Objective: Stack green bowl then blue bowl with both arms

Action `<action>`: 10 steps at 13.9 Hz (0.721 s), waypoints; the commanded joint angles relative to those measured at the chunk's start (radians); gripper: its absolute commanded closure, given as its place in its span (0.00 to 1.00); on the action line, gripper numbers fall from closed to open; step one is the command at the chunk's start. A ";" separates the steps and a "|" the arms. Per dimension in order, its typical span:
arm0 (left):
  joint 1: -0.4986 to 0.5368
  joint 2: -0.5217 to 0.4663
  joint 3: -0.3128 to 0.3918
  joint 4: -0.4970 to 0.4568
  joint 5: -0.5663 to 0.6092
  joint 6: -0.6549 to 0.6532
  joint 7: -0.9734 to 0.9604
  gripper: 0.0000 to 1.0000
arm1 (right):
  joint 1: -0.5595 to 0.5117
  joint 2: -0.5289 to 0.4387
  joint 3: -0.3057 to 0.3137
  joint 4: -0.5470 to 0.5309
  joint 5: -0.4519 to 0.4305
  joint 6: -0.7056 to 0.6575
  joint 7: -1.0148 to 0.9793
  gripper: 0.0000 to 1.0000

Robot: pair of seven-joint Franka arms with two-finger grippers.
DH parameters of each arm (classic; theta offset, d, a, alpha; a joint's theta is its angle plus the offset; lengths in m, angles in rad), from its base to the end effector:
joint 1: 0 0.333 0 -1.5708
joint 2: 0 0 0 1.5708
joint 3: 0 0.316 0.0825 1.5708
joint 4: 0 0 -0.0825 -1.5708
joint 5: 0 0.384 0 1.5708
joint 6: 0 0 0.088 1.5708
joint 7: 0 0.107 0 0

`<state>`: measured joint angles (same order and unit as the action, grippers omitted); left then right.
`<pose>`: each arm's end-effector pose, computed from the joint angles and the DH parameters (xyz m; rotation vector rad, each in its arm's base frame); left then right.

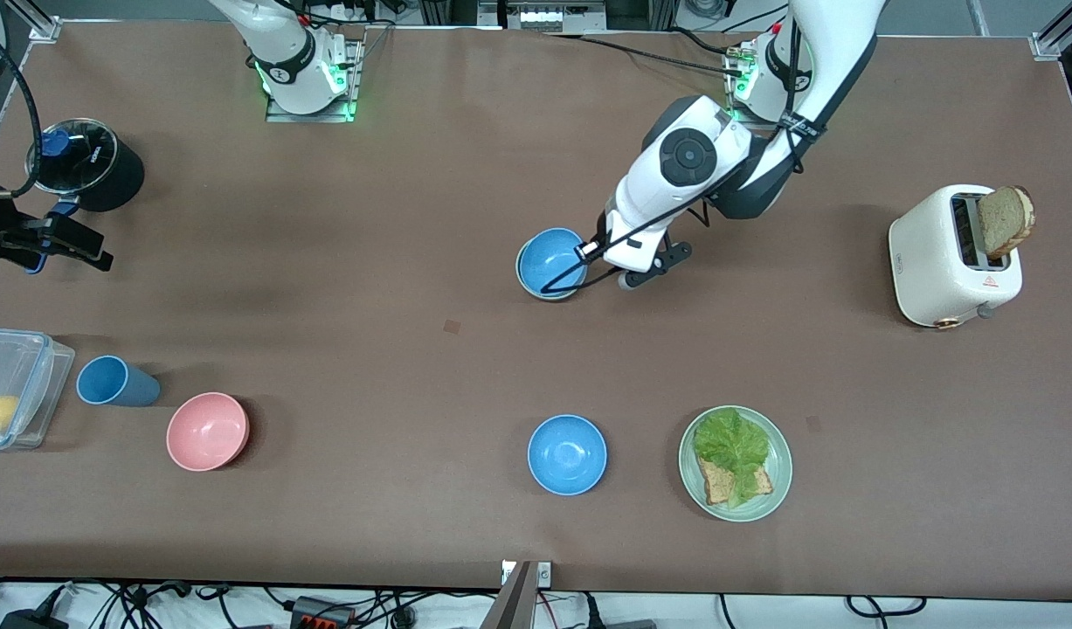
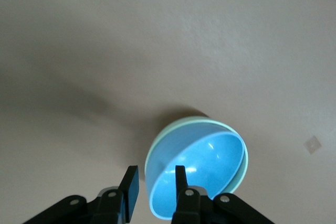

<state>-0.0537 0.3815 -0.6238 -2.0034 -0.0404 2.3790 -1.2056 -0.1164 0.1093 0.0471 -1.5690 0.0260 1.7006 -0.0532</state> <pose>0.4833 -0.3696 0.3067 2.8063 0.8652 -0.2410 0.5961 -0.0403 0.5740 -3.1117 0.0304 -0.0378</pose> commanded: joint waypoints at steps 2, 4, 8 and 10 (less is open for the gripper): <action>0.070 -0.042 -0.005 0.003 0.017 -0.052 0.093 0.64 | 0.001 -0.017 0.001 -0.003 -0.015 -0.021 -0.016 0.00; 0.078 -0.049 -0.002 0.031 0.017 -0.082 0.103 0.64 | 0.009 -0.017 -0.007 -0.003 -0.017 -0.021 -0.016 0.00; 0.119 -0.047 -0.004 0.159 0.016 -0.276 0.176 0.64 | 0.012 -0.017 -0.012 -0.003 -0.015 -0.021 -0.016 0.00; 0.159 -0.047 -0.005 0.207 0.016 -0.349 0.239 0.63 | 0.014 -0.023 -0.013 -0.003 -0.015 -0.030 -0.014 0.00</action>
<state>0.0641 0.3384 -0.6228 -1.8443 -0.0384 2.1061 -1.0330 -0.1126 0.1090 0.0428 -1.5690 0.0231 1.6922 -0.0547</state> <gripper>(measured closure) 0.634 0.000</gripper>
